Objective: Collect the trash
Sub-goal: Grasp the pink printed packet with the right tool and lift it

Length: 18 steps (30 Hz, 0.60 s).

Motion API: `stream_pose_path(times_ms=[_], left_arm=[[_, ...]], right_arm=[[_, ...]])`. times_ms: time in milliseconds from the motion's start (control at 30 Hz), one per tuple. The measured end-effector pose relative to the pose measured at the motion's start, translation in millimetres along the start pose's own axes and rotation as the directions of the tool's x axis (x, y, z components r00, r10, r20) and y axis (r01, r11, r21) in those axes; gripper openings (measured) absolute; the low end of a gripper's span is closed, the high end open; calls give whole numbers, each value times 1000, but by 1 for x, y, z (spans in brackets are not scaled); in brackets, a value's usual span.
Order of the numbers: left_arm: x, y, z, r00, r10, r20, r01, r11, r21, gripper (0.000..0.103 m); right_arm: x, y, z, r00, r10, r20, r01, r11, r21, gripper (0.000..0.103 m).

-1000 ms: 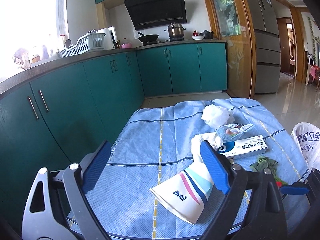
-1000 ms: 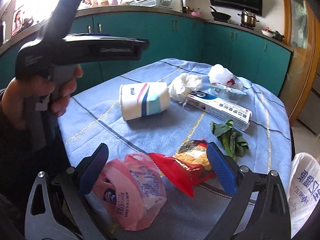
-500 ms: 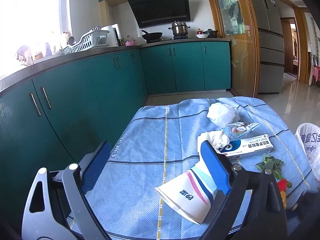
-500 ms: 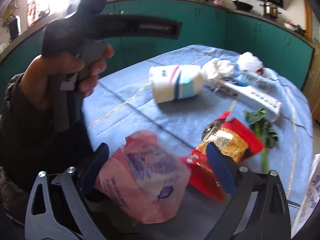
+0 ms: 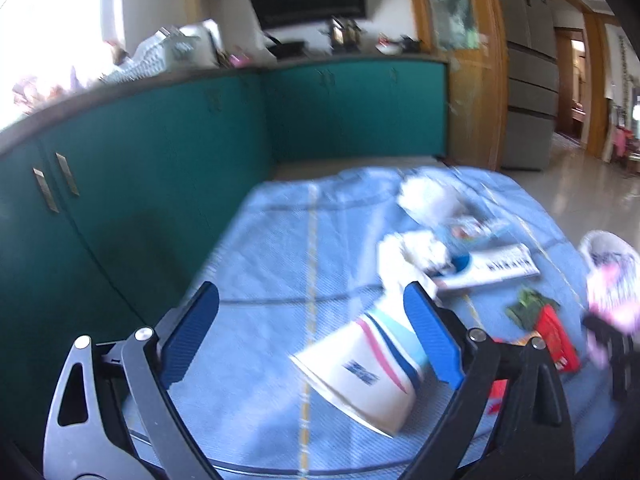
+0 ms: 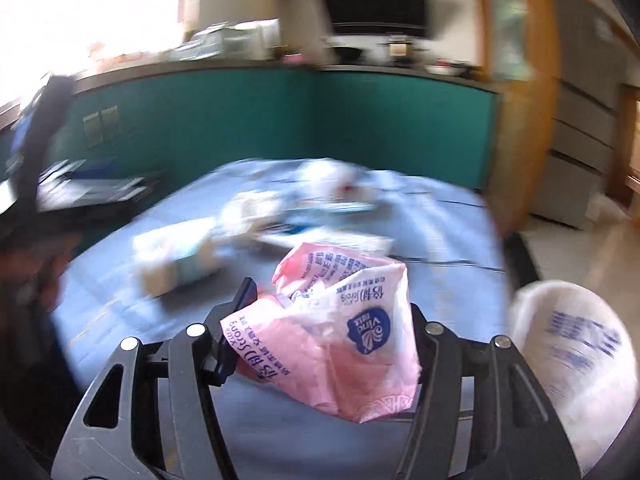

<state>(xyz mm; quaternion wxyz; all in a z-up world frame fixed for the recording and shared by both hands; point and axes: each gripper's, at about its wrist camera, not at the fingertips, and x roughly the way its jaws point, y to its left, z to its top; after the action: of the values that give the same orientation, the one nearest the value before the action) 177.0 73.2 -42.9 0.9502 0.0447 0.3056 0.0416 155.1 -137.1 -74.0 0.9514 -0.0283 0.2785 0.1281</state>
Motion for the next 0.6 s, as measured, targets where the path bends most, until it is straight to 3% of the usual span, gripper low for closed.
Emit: stream_pose_path(times_ms=[67,133,300,400,600], left_arm=[[8,-5,-5,997,-64,-52,65,998,11,93],[17,-11,-11,989,-109,-101,112,993,25,93],[31,-23,-22,980,-116,-161,126,990,58,93],[35,-27,-26,976,-122,-182,135,989,66,93],[41,-35,-32,966,-141,-216,162,983,84,93]], right_arm=[[9,-16,-1,997,-59,-52,61,997,44,60],[17,-24,-5,993,-67,-100,75,995,72,62],[24,-17,-10,987,-40,-155,48,998,45,68],[21,-9,-10,988,-66,-140,67,998,-2,82],[25,-6,-10,985,-85,-150,81,996,-33,84]])
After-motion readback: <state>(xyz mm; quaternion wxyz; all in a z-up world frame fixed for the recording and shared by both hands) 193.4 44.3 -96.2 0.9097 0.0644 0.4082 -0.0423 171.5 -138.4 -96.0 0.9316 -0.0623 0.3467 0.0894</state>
